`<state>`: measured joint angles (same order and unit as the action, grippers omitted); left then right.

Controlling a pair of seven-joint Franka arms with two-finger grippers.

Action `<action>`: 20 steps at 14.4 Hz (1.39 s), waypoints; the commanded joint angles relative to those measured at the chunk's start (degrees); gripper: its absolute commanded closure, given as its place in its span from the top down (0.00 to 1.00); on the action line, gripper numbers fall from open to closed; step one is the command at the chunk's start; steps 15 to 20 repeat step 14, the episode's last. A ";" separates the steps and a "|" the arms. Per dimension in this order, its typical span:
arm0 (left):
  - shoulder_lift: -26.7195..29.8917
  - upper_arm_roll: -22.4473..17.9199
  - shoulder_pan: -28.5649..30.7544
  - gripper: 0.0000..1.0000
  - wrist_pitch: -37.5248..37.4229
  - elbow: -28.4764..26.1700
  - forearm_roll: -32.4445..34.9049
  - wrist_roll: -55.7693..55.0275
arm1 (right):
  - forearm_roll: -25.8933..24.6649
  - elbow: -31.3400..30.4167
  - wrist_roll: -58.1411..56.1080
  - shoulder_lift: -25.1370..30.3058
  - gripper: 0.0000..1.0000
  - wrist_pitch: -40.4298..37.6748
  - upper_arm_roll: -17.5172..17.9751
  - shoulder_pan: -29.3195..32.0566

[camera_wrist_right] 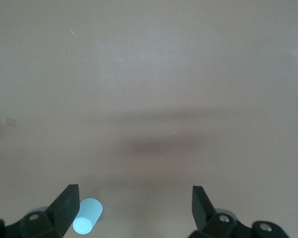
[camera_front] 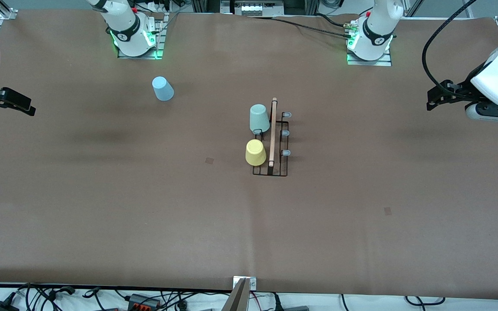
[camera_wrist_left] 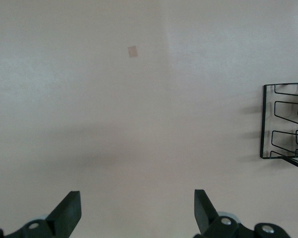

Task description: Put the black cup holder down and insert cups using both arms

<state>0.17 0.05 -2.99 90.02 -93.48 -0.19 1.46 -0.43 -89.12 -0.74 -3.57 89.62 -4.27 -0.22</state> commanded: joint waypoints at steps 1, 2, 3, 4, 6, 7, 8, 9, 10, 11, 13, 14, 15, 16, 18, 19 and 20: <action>-0.34 -0.05 0.27 1.00 -1.07 1.11 -1.21 0.47 | 0.87 0.87 -0.75 -0.38 1.00 0.03 0.05 -0.31; -0.34 -0.05 0.27 1.00 -0.98 1.11 -1.21 0.47 | 0.78 0.87 -0.75 -0.39 1.00 0.11 0.66 -0.23; -0.34 -0.05 0.27 1.00 -0.98 1.11 -1.21 0.47 | 0.34 1.05 -0.66 -0.39 1.00 0.11 1.62 -0.31; -0.26 -0.05 0.27 1.00 -1.07 1.11 -1.21 0.47 | 0.69 1.14 -0.23 -0.39 1.00 0.20 2.06 -0.31; -0.17 0.48 0.27 1.00 -1.16 1.11 -1.21 0.30 | 0.69 1.14 2.32 -0.47 1.00 0.29 2.15 -0.31; -0.34 0.48 0.27 1.00 -0.81 1.28 -1.21 0.29 | 0.78 1.14 2.33 -0.47 1.00 0.29 2.16 -0.31; -0.34 0.48 0.27 1.00 -0.55 1.28 -1.21 0.29 | 0.69 1.14 2.33 -0.47 1.00 0.29 2.16 -0.31; -0.34 0.48 0.18 1.00 -0.54 1.28 -1.21 0.29 | 0.69 1.05 2.33 -0.47 1.00 0.29 2.16 -0.31; -0.26 0.57 0.01 1.00 -0.72 1.20 -1.21 0.29 | 0.78 1.14 2.33 -0.56 1.00 0.29 2.07 -0.14; -0.17 0.65 0.09 1.00 -0.98 1.20 -1.21 0.21 | 0.86 1.14 2.41 -0.56 1.00 0.38 2.07 -0.14; -0.34 0.66 0.09 1.00 -0.72 1.37 -1.13 0.29 | 0.87 1.05 2.33 -0.56 1.00 0.47 2.07 -0.14; -0.26 0.66 0.09 1.00 -0.72 1.37 -1.13 0.29 | 0.87 0.88 2.24 -0.56 1.00 0.38 2.07 -0.14; -0.26 0.66 0.09 1.00 -0.72 1.37 -1.13 0.29 | 0.87 0.88 2.24 -0.56 1.00 0.38 2.07 -0.14; -0.26 0.66 0.09 1.00 -0.72 1.37 -1.13 0.29 | 0.87 0.88 2.24 -0.56 1.00 0.38 2.07 -0.14; -0.26 0.66 0.09 1.00 -0.72 1.37 -1.13 0.29 | 0.87 0.88 2.24 -0.56 1.00 0.38 2.07 -0.14; -0.26 0.66 0.09 1.00 -0.72 1.37 -1.13 0.29 | 0.87 0.88 2.24 -0.56 1.00 0.38 2.07 -0.14; -0.26 0.66 0.09 1.00 -0.72 1.37 -1.13 0.29 | 0.87 0.88 2.24 -0.56 1.00 0.38 2.07 -0.14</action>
